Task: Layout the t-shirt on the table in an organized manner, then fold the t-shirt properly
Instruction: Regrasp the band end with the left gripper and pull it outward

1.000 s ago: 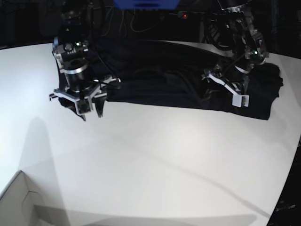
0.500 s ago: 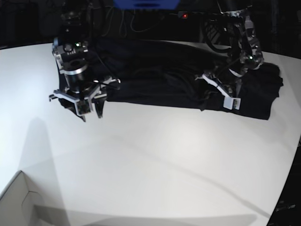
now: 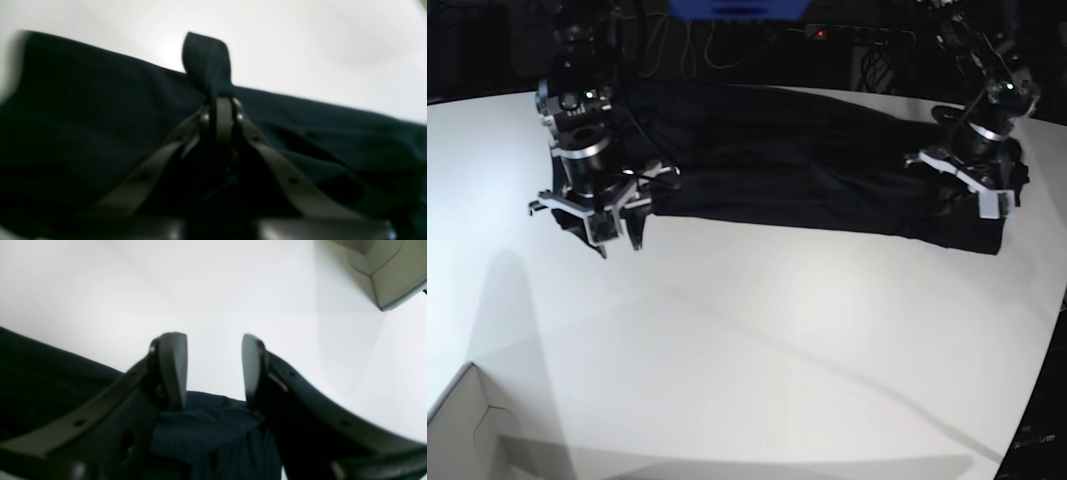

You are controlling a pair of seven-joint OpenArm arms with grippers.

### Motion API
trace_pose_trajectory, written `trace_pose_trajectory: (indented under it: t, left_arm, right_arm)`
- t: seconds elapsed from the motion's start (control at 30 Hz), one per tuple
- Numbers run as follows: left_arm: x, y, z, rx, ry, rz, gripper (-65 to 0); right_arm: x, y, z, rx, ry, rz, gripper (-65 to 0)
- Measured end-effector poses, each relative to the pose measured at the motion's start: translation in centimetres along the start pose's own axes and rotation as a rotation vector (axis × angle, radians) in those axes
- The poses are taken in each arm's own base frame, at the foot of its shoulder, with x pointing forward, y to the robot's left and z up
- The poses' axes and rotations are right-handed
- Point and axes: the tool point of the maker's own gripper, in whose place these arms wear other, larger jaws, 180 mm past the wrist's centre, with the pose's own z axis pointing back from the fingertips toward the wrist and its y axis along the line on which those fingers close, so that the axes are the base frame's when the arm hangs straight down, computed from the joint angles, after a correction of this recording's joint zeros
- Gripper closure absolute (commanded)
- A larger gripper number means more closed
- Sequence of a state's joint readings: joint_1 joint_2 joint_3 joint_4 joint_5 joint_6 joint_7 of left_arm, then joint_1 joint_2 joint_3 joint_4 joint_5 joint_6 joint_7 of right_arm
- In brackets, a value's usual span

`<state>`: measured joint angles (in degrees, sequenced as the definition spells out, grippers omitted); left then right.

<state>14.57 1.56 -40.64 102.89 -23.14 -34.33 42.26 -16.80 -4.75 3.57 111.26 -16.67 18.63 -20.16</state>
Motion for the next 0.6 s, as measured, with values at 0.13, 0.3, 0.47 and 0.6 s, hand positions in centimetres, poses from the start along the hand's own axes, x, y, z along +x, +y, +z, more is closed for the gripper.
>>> trace_pose_trajectory:
  t: [0.13, 0.3, 0.47, 0.6]
  left_arm:
    - [1.3, 4.2, 2.5, 0.126, -0.048, 0.006, 0.0]
    - [2.9, 8.8, 4.9, 0.261, -0.093, 0.012, 0.0]
    - [2.4, 11.5, 4.7, 0.303, -0.101, 0.088, 0.0]
    - [1.7, 14.2, 4.3, 0.331, -0.085, 0.135, -0.1]
  right_arm:
    - [0.0, 0.0, 0.0, 0.000, 0.001, 0.000, -26.6]
    - [-0.1, 0.0, 0.0, 0.001, 0.002, -0.001, -26.6]
    - [-0.2, 0.2, 0.1, 0.005, 0.004, -0.004, -26.6]
    - [-0.3, 0.2, 0.1, 0.004, 0.009, -0.003, -26.6]
